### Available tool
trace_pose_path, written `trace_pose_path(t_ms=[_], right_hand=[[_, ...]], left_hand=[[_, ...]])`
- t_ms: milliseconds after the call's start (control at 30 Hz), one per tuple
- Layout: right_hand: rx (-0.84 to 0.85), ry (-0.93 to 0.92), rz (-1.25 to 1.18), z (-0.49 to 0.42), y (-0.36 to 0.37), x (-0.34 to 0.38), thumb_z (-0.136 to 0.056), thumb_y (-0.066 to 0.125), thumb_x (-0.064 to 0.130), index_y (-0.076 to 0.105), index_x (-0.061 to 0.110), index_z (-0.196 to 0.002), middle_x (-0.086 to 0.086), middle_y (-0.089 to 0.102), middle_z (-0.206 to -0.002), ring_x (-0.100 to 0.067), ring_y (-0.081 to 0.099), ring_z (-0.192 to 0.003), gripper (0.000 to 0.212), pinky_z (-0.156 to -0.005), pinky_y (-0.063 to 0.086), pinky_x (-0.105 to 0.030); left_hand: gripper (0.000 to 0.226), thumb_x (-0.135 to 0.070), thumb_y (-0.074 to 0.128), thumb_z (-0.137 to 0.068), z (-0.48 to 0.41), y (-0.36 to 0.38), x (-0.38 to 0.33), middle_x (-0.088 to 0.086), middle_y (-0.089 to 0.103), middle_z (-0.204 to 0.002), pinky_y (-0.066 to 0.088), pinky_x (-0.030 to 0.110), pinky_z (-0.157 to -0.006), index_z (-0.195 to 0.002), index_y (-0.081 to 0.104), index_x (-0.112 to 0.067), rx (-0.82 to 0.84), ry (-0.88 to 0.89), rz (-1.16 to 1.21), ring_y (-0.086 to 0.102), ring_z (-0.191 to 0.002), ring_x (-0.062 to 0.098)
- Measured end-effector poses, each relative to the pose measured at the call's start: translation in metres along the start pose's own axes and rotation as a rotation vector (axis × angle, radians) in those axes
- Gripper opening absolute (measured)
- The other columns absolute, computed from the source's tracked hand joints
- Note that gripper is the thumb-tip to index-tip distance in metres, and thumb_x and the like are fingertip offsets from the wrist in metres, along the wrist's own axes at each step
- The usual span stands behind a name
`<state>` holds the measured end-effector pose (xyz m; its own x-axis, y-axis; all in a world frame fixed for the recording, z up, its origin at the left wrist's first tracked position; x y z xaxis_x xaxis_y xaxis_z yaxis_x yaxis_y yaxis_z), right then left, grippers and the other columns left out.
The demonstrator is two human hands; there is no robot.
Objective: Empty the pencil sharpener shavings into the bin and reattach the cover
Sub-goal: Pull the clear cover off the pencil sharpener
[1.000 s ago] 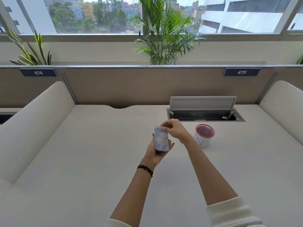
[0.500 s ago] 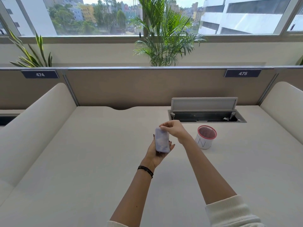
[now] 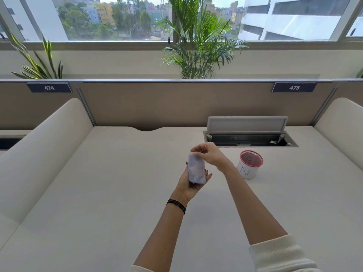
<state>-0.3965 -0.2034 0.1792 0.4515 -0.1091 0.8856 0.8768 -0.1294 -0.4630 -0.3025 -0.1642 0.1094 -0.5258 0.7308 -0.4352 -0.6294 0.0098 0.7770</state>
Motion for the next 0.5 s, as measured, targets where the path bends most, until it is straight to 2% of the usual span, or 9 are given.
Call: trace_pose_path(t_ms=[67, 233, 400, 500], right_hand=[[0.003, -0.022, 0.035, 0.0, 0.0, 0.004, -0.09, 0.058, 0.007, 0.067, 0.003, -0.102, -0.007, 0.064, -0.1, -0.018, 0.059, -0.095, 0.016, -0.076, 0.051, -0.024], [0.024, -0.039, 0.119, 0.0, 0.004, 0.012, -0.091, 0.053, 0.0, 0.069, 0.002, -0.099, -0.011, 0.065, -0.1, -0.021, 0.058, -0.093, 0.019, -0.071, 0.049, -0.026], [0.02, -0.064, 0.126, 0.002, 0.005, 0.02, -0.092, 0.05, -0.002, 0.068, -0.001, -0.101, -0.014, 0.065, -0.103, -0.019, 0.056, -0.092, 0.02, -0.068, 0.049, -0.021], [0.004, -0.084, 0.151, 0.001, 0.005, 0.024, -0.091, 0.051, -0.004, 0.067, -0.003, -0.103, -0.016, 0.066, -0.108, -0.02, 0.057, -0.097, 0.02, -0.075, 0.048, -0.025]], left_hand=[[0.036, -0.036, 0.041, -0.098, -0.001, -0.002, -0.001, 0.014, 0.054, -0.082, 0.06, 0.038, -0.055, -0.093, 0.06, -0.006, 0.002, -0.002, -0.003, 0.052, -0.073, 0.025], [0.034, -0.034, 0.042, -0.098, -0.002, -0.005, -0.002, 0.014, 0.055, -0.084, 0.06, 0.038, -0.055, -0.095, 0.06, -0.006, 0.003, -0.014, -0.003, 0.053, -0.074, 0.025], [0.033, -0.033, 0.044, -0.098, 0.0, -0.004, -0.007, 0.015, 0.058, -0.087, 0.06, 0.04, -0.056, -0.096, 0.061, -0.005, 0.021, -0.019, 0.004, 0.054, -0.076, 0.027], [0.032, -0.032, 0.044, -0.098, -0.002, -0.004, -0.008, 0.015, 0.058, -0.087, 0.06, 0.042, -0.057, -0.098, 0.061, -0.006, 0.031, -0.018, -0.009, 0.054, -0.076, 0.026]])
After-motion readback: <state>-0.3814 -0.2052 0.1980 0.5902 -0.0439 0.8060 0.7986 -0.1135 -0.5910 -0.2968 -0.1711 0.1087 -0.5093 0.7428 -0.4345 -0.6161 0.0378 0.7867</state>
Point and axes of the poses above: each hand's wrist, its own z-axis away from the middle knuckle, its own y-axis out of the palm, x = y × z, the point moved 7 cm from there along -z, towards the middle knuckle
